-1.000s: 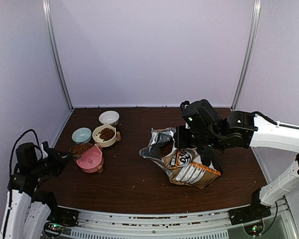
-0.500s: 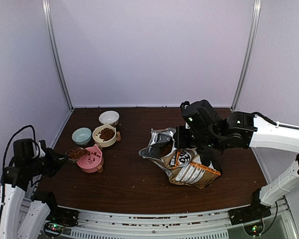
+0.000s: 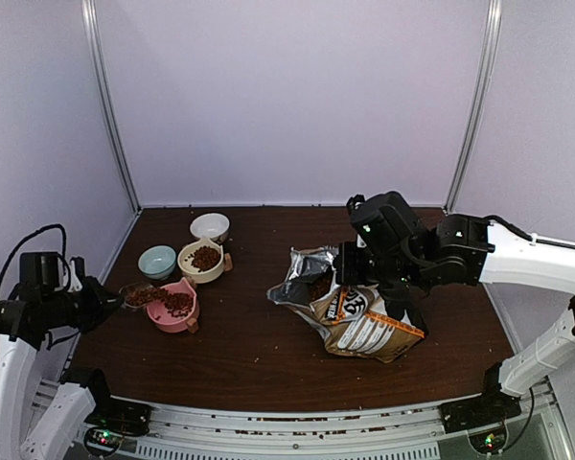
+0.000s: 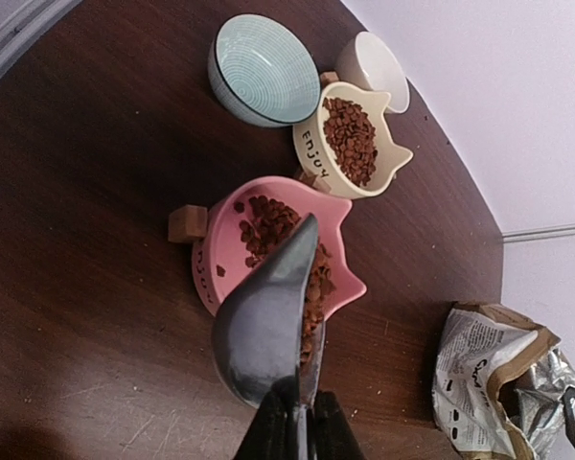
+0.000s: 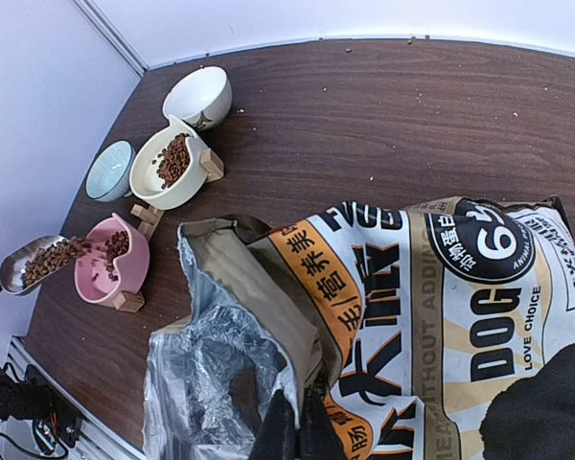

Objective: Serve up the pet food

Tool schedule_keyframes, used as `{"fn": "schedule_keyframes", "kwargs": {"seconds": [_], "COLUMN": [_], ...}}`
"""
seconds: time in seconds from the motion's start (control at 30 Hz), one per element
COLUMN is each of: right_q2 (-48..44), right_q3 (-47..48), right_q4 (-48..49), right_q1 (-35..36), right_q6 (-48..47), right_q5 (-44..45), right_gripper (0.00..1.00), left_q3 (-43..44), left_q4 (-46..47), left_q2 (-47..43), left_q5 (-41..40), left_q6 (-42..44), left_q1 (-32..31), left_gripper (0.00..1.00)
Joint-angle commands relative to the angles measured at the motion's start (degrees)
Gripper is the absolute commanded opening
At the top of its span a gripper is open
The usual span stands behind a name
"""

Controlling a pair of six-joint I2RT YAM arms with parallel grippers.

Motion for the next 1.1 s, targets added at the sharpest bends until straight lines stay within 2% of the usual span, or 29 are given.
{"fn": "schedule_keyframes", "kwargs": {"seconds": [0.0,0.63,0.93,1.07], "right_q2": [-1.55,-1.12,-0.95,-1.30], "right_q3": [-0.78,-0.46,-0.21,-0.45], "right_q4": [-1.33,-1.52,-1.50,-1.58], "right_q1": [-1.21,-1.38,-1.37,-1.37], "right_q6": [-0.62,-0.61,-0.75,-0.85], "right_q5": [3.28,3.21,2.99,2.96], "right_gripper": [0.00,0.00,0.00,0.00], "left_q3": [5.66,19.73,23.68,24.74], "left_q4": [-2.59,-12.59,-14.69,-12.55], "left_q2": [2.42,14.68,18.97,18.95], "left_q5": [-2.04,-4.52,-11.66,-10.20], "left_q6": [7.06,24.59,26.71,26.86], "left_q1": [0.62,-0.16,-8.08,-9.09], "left_gripper": [0.00,0.00,0.00,0.00]}}
